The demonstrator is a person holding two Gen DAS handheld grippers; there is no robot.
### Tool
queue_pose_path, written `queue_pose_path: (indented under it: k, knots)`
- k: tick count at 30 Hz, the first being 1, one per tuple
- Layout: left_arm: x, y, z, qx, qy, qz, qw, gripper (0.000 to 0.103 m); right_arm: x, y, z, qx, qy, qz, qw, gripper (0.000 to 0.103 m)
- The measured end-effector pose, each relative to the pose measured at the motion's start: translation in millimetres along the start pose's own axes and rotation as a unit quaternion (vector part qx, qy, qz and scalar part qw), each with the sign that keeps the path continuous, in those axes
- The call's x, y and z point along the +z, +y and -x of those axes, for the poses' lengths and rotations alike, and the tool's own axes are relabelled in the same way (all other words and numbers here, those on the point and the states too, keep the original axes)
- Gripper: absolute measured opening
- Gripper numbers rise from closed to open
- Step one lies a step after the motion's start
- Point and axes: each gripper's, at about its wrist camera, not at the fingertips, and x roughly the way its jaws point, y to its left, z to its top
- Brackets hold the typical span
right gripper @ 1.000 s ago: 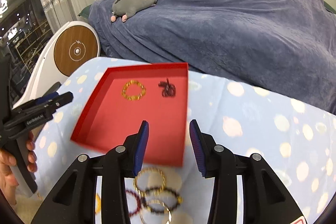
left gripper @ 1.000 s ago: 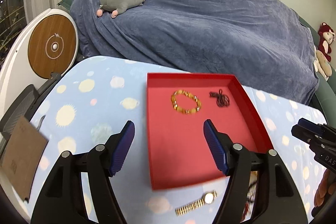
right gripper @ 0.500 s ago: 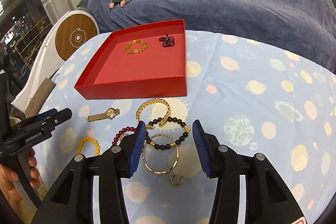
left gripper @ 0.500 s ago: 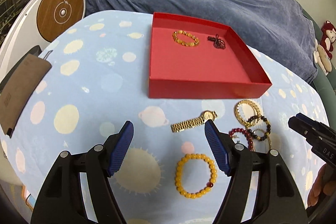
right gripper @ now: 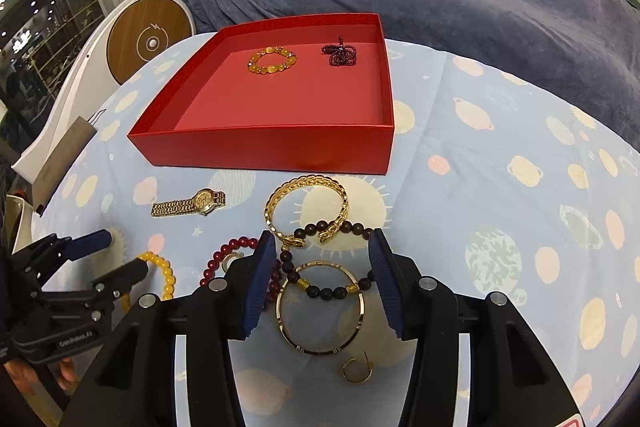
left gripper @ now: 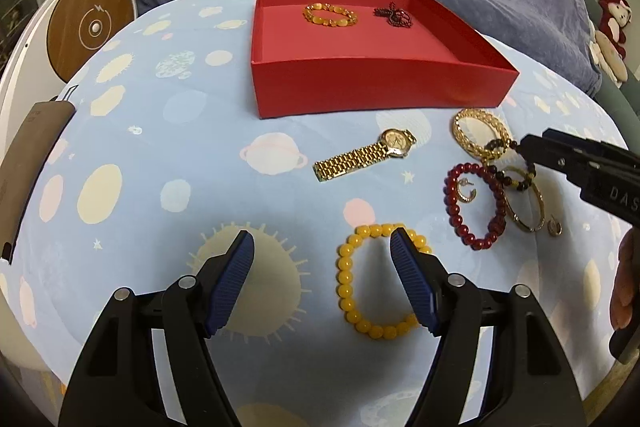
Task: Organize jewelry
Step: 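Grasp the orange round-bead bracelet with the left tool while the right tool grasps the gold twisted cuff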
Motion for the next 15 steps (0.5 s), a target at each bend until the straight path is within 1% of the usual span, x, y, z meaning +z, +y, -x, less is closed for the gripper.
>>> queue_pose_path:
  k: [1, 3, 6, 8, 10, 12, 15]
  knots:
    - [-1.6, -1.2, -2.0, 0.000, 0.003, -0.002, 1.0000, 0.067, 1.2, 1.1, -2.5, 0.001, -0.001, 0.000, 1.000, 0.054]
    - [-3.0, -2.9, -3.4, 0.002, 0.001, -0.008, 1.0000, 0.067, 3.7, 4.2, -7.8, 0.001, -0.003, 0.003, 1.000, 0.057]
    - [-3.3, -4.4, -4.2, 0.002, -0.002, -0.016, 0.9999, 0.067, 6.7, 9.5, -17.2, -0.003, -0.002, 0.018, 1.000, 0.058]
    - [-2.9, -4.5, -4.3, 0.001, -0.004, -0.017, 0.9998, 0.067, 8.6, 11.6, -23.6, -0.010, -0.002, 0.025, 1.000, 0.061]
    - [-2.3, -3.7, -4.5, -0.002, -0.005, -0.014, 0.9999, 0.064, 10.0, 11.7, -29.2, -0.013, 0.000, 0.027, 1.000, 0.064]
    - [-2.1, -4.2, -4.0, -0.003, -0.006, -0.014, 0.9999, 0.061, 11.1, 11.4, -34.1, -0.016, 0.005, 0.029, 0.999, 0.065]
    - [-2.4, -4.5, -3.9, -0.003, -0.007, -0.015, 0.9999, 0.060, 11.2, 10.8, -40.6, -0.021, 0.009, 0.034, 0.999, 0.065]
